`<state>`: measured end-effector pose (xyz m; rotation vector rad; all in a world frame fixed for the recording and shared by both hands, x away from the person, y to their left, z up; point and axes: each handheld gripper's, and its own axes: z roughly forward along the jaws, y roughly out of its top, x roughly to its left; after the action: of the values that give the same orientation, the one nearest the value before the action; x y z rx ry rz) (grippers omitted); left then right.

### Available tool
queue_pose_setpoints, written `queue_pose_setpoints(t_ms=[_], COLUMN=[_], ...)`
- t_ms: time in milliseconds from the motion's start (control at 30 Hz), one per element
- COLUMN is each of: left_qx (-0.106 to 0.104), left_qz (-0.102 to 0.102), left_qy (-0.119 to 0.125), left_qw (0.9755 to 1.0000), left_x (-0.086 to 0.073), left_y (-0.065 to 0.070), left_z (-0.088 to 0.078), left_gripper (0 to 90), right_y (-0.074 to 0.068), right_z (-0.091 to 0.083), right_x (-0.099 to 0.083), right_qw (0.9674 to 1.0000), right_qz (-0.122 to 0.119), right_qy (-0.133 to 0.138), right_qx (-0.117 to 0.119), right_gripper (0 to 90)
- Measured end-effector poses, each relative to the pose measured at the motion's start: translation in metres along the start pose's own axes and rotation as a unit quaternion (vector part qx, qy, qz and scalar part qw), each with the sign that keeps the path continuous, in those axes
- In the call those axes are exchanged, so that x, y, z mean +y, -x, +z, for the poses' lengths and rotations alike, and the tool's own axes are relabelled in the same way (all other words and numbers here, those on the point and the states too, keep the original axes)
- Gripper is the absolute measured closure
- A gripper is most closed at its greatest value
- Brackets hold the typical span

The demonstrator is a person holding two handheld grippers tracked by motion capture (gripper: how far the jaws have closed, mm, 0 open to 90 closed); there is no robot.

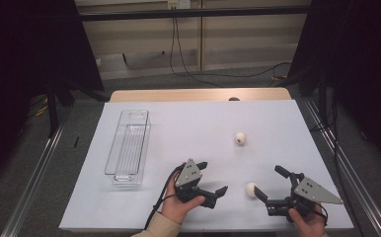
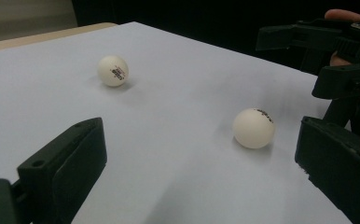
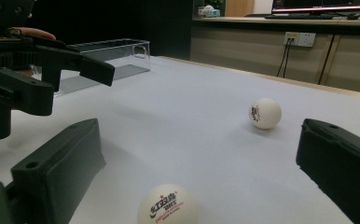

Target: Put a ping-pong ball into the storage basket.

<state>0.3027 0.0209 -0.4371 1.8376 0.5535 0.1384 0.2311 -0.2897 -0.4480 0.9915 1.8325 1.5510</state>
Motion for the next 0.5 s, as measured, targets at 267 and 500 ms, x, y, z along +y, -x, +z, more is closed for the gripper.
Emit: queue_pose_setpoints(t_ms=[267, 500], left_qx=[-0.005, -0.006], left_qz=[0.006, 0.007], left_qy=[-0.004, -0.010], left_qw=[1.0000, 0.9999], left_x=[0.0010, 0.0011], left_y=[0.0018, 0.0028], left_z=[0.0050, 0.0078], left_gripper=[2.0, 2.0], right_y=[-0.0001, -0.0002], right_z=[-0.0003, -0.0002], right_x=[0.0003, 0.0002], right_qw=[1.0000, 1.0000], right_qz=[0.001, 0.001], right_qy=[0.001, 0.000], right_qx=[-0.001, -0.001], right_gripper=[0.0, 0.0])
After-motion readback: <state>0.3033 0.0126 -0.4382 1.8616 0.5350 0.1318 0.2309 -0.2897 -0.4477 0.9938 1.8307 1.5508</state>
